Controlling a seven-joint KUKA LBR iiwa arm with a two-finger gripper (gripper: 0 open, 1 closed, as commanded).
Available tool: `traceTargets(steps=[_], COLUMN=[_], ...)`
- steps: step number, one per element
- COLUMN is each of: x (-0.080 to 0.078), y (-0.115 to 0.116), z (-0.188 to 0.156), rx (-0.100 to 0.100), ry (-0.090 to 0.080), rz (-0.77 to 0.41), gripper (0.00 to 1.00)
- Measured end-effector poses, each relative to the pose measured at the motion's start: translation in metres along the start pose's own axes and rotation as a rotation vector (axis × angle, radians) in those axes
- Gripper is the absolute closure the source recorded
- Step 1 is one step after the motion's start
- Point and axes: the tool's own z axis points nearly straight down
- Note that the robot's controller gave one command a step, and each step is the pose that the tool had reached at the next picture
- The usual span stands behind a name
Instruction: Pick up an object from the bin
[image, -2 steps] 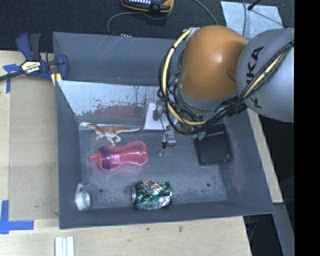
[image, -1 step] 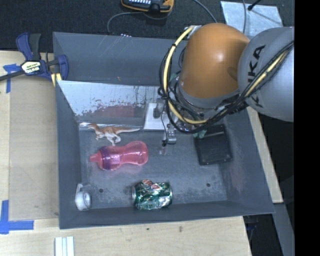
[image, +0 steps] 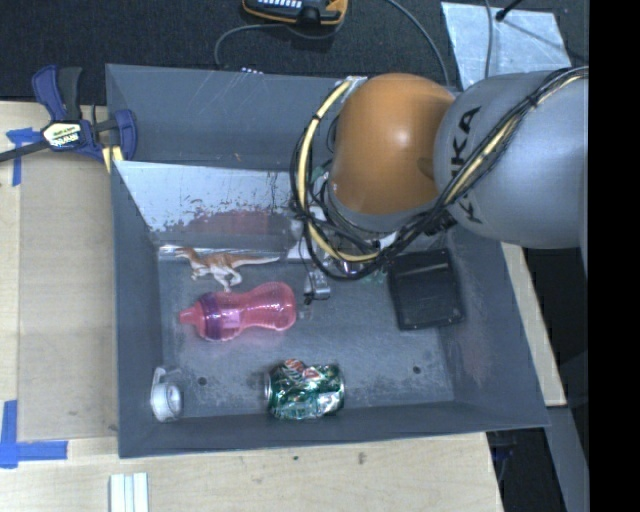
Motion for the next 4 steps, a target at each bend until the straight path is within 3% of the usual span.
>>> traceTargets(steps=[1,2,3,4], x=[-0.025,-0.020,-0.021,-0.026], y=[0.043,0.029,0.031,0.033], z=[0.030,0.058,0.111,0.129], rx=[-0.001,-0.002,0.000,-0.003], ry=[0.000,-0.003,-0.007,-0.010], rz=[-0.223,-0.158,-0.285,-0.231], gripper=[0.00,0.00,0.00,1.00])
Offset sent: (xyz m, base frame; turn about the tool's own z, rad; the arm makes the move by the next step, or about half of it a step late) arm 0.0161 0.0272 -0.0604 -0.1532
